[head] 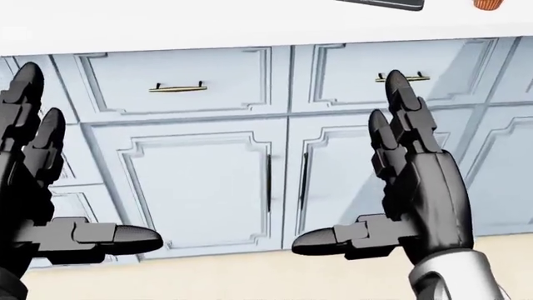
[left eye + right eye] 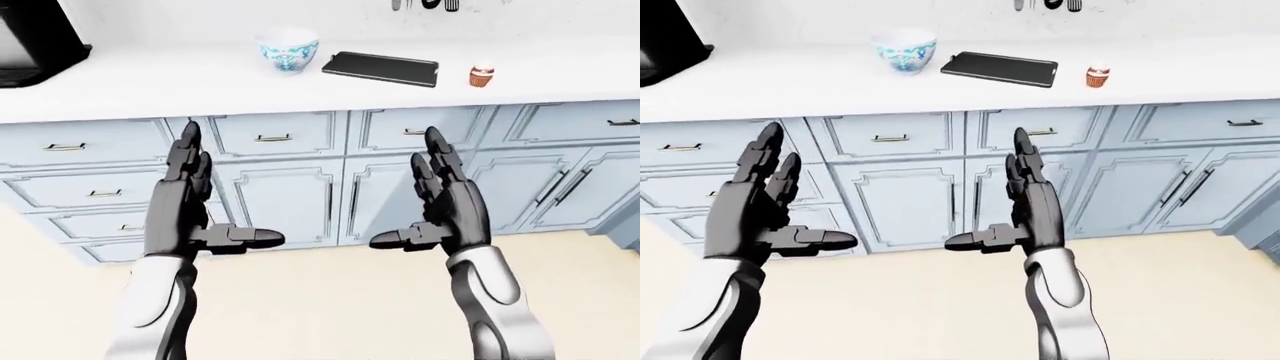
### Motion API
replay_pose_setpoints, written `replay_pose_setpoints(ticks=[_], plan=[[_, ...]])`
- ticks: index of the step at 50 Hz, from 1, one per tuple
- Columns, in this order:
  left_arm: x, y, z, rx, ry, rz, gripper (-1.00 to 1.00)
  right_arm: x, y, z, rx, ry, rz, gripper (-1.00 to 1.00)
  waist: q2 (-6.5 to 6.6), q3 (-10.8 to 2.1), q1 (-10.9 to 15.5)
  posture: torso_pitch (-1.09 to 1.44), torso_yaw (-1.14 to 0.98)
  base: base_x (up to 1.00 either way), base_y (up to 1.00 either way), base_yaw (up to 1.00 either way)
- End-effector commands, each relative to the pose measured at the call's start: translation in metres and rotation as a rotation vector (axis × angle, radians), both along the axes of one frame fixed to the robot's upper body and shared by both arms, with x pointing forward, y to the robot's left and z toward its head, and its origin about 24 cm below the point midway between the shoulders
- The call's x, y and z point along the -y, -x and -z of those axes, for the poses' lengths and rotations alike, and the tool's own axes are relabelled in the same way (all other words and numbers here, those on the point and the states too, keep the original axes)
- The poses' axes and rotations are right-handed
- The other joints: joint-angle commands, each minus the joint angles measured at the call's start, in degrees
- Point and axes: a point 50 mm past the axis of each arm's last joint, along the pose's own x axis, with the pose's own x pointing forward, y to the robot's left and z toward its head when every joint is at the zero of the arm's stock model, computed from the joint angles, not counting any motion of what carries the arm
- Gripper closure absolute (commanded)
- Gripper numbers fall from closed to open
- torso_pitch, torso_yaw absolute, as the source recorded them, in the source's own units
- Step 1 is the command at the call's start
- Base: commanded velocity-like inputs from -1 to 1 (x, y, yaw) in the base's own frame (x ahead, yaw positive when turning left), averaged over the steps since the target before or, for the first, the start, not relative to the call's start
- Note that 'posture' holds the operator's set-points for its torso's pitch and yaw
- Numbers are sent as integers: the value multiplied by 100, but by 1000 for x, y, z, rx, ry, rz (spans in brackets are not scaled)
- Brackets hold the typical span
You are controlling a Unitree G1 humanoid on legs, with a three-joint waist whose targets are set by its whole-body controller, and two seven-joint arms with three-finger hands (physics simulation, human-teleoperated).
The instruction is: Pick up the bowl with cake and place it on the tray. Pick up the cupcake and place it on the tray.
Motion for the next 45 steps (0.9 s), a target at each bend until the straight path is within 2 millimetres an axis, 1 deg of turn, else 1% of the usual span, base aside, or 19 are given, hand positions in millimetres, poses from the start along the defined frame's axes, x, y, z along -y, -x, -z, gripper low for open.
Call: replay_pose_setpoints(ticks=[1, 2, 5, 7, 9, 10, 13, 19, 25, 27, 29, 34, 35, 36, 38, 39, 40, 41, 45], plan=[[2, 2, -12, 69, -8, 12, -100, 0, 2, -16, 81, -6, 1, -100, -153, -164, -20, 0, 0, 7, 27, 0], [2, 2, -13, 70, -9, 12, -100, 0, 2, -17, 83, -9, -1, -100, 191, -65, -85, 0, 0, 23, 10, 0], [2, 2, -15, 73, -11, 14, -100, -1, 3, -17, 85, -14, -6, -100, 371, 41, -76, 0, 0, 38, 0, 0], [3, 2, -16, 74, -9, 17, -100, -1, 4, -17, 85, -10, -4, -100, 617, 171, -113, 0, 0, 66, 0, 0], [3, 2, -17, 76, -8, 18, -100, -1, 4, -17, 84, -7, -4, -100, 1010, 50, -63, 0, 0, 71, 0, 0], [3, 2, -20, 79, -9, 18, -100, -1, 5, -19, 87, -6, -5, -100, 782, 298, -48, 0, 0, 79, 0, 0], [2, 1, -22, 85, -9, 20, -100, 0, 7, -22, 96, -6, -5, -100, 724, 53, 20, 0, 0, 79, 0, 0], [3, -2, -21, 84, -7, 23, -100, 2, 6, -21, 100, -15, 2, -100, 534, -13, 193, 0, 0, 80, 0, 0], [2, -3, -26, 90, -18, 25, -100, 3, 6, -26, 110, -14, 2, -100, 30, -184, 282, 0, 0, 80, 0, 0], [2, -1, -31, 96, -20, 24, -100, 4, 6, -30, 117, -15, 4, -100, 44, 160, 245, 0, 0, 80, 0, 0], [2, -1, -32, 98, -21, 23, -100, 4, 6, -32, 121, -14, 5, -100, 15, -39, 130, 0, 0, 79, 0, 0], [0, 4, -37, 109, -16, 17, -100, 4, 11, -44, 153, -16, 0, -100, 163, -44, 11, 0, 0, 68, 0, 0], [-1, 6, -40, 114, -15, 14, -100, 3, 13, -48, 166, -10, -4, -100, 270, -54, 30, 0, 0, 0, 41, 0], [-2, 7, -41, 117, -15, 12, -100, 3, 15, -50, 174, -14, -6, -100, 147, -121, 301, 0, 0, 0, 0, 87], [-2, 9, -41, 119, -13, 12, -100, 3, 16, -54, 181, -44, -14, -100, 740, -109, 357, 0, 0, 0, 0, 100], [-1, 9, -41, 119, -13, 12, -100, 4, 17, -55, 183, -46, -10, -100, 1199, -4, 512, 0, 0, 0, 0, 100], [-2, 10, -42, 120, -14, 11, -100, 5, 17, -55, 185, -48, -4, -100, 709, 10, 318, 0, 0, 0, 0, 100], [-2, 10, -42, 121, -14, 10, -100, 5, 17, -57, 189, -47, -2, -100, 761, -136, 391, 0, 0, 0, 0, 75], [-2, 10, -44, 124, -19, 10, -100, 10, 20, -64, 212, -53, 20, -100, 581, -5, 331, 0, 0, 0, 0, 0]])
